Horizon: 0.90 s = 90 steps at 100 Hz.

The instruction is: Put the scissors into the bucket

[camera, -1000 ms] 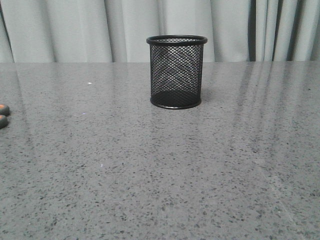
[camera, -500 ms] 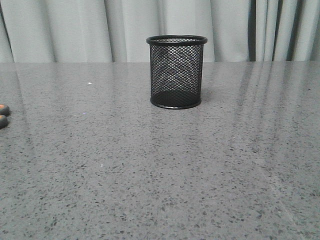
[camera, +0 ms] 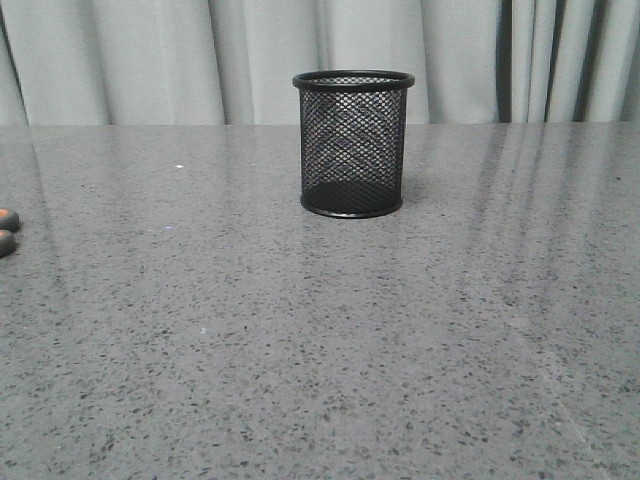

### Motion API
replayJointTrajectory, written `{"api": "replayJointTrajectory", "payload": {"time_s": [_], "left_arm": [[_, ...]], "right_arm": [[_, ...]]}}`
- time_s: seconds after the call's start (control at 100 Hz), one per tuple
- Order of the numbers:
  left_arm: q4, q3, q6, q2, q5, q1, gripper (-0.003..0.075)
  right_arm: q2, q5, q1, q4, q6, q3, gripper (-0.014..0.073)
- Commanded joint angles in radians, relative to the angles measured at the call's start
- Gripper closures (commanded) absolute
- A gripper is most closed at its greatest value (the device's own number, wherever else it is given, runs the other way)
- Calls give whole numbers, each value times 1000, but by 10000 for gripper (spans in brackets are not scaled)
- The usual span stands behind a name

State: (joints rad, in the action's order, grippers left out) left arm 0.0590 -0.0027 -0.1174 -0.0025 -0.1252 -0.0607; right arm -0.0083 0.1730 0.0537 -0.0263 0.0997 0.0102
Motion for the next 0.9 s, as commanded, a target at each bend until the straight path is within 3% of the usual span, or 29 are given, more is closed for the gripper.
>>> {"api": "replayJointTrajectory", "payload": {"time_s": [0.0, 0.5, 0.89], "left_arm": [[40, 29, 9, -25, 79, 4, 741], [287, 29, 9, -25, 90, 4, 741], [651, 27, 9, -25, 125, 4, 741]], "right_arm": [[-25, -79, -5, -1, 6, 17, 666], [-25, -112, -5, -116, 6, 17, 666], [-25, -150, -5, -540, 6, 17, 666]]}}
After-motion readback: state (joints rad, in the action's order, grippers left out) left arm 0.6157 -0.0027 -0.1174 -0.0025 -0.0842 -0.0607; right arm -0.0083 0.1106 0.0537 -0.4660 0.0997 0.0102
